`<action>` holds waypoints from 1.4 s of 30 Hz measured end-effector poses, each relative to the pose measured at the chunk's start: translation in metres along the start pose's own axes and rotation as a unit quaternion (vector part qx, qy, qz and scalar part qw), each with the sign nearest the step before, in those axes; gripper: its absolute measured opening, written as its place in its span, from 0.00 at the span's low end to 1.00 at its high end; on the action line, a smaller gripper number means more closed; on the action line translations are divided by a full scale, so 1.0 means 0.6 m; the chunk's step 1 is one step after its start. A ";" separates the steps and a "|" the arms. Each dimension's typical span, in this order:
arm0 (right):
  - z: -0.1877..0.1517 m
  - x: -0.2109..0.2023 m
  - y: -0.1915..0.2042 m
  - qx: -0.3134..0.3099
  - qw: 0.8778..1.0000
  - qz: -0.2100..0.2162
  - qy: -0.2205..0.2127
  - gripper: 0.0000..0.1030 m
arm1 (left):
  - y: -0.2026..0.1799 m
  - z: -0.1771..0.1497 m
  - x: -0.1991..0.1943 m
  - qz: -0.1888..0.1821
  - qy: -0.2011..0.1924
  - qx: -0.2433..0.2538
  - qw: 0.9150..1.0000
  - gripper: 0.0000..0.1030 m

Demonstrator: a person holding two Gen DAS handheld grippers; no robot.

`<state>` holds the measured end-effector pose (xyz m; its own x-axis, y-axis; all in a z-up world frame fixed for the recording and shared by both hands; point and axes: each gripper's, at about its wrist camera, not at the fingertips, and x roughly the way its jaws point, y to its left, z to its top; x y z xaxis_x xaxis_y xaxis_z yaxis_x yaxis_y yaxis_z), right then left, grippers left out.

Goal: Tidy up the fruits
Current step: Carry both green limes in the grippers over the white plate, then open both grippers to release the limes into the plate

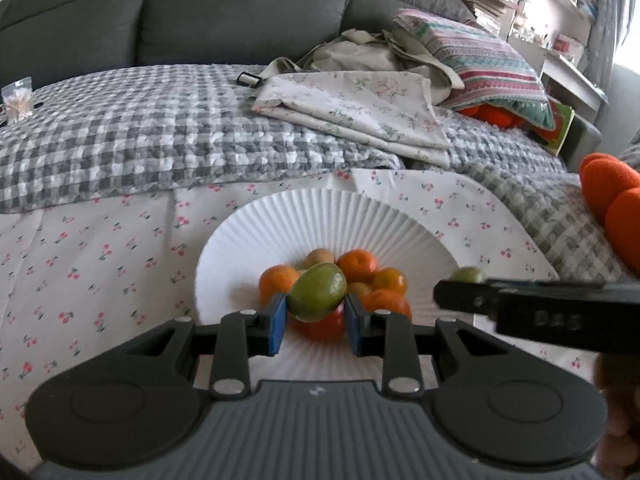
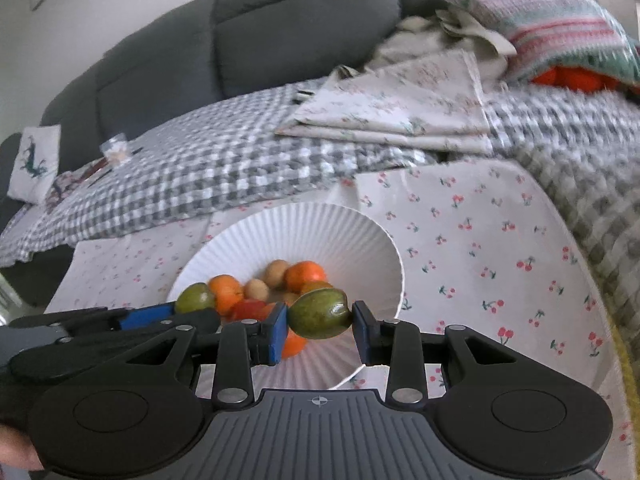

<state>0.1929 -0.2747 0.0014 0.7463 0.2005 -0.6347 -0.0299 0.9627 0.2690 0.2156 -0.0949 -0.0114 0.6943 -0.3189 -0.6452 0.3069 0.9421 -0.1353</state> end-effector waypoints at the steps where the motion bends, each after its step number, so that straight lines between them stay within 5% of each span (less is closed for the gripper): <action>1: 0.000 0.007 -0.006 0.008 1.000 -0.001 0.002 0.33 | 0.001 0.002 0.004 -0.004 0.000 0.000 1.000 0.28; 17: 0.000 0.064 -0.054 0.121 0.991 0.048 0.020 0.34 | -0.009 0.016 0.046 -0.026 -0.017 0.026 0.999 0.29; 24: 0.001 0.061 -0.056 0.144 0.987 0.062 0.025 0.34 | 0.025 0.028 0.019 -0.035 -0.034 -0.027 0.998 0.36; 29: 0.007 0.046 -0.066 0.168 0.983 0.072 0.015 0.56 | 0.036 0.030 0.002 -0.032 -0.040 -0.048 0.998 0.40; 33: 0.012 0.034 -0.070 0.172 0.983 0.063 0.007 0.56 | 0.041 0.025 -0.017 -0.010 -0.039 -0.057 0.998 0.57; 42: 0.024 -0.014 -0.049 0.149 0.987 0.056 0.003 0.59 | 0.044 -0.002 -0.055 0.025 -0.011 -0.054 0.998 0.72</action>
<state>0.1970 -0.3076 0.0092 0.7448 0.3056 -0.5931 0.0851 0.8382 0.5387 0.2002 -0.0594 0.0056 0.7211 -0.2716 -0.6374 0.2003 0.9624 -0.1834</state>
